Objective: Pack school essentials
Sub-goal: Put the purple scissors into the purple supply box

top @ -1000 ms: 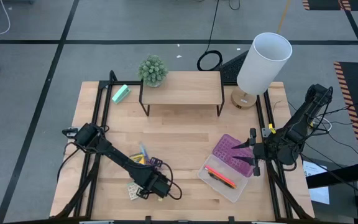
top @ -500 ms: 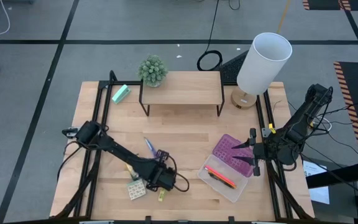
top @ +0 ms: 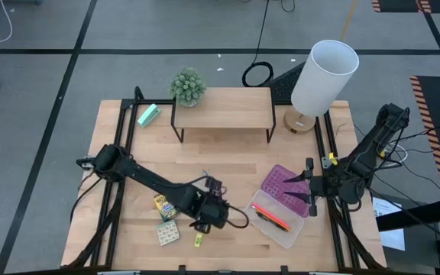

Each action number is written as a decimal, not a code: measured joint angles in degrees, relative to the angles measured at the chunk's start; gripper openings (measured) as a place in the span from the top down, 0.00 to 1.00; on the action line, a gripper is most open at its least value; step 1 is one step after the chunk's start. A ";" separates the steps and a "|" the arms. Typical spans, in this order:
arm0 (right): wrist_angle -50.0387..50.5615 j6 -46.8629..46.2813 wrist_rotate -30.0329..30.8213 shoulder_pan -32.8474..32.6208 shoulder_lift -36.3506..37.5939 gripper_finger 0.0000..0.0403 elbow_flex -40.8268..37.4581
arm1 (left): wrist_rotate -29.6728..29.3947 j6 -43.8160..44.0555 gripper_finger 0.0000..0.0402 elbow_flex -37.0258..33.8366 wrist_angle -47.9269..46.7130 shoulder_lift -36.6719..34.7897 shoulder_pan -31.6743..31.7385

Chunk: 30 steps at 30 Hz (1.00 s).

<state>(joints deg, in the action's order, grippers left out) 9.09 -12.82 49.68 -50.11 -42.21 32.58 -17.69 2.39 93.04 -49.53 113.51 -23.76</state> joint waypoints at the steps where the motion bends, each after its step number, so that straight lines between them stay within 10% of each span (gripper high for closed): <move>1: 0.08 0.00 -0.06 0.19 -0.38 0.61 0.00 | 0.00 -0.91 0.92 0.94 0.46 0.00 0.27; 16: -18.49 17.10 -0.64 6.46 -17.20 0.58 0.00 | 4.45 -11.63 0.92 6.93 9.95 -0.02 4.07; 30: -22.53 34.46 -19.59 20.26 -26.11 0.44 3.50 | 5.66 -9.48 0.92 6.93 10.45 -0.02 4.49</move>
<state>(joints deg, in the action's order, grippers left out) -13.44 21.64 30.09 -29.85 -68.31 36.07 -12.03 -7.10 99.96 -39.08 113.49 -19.27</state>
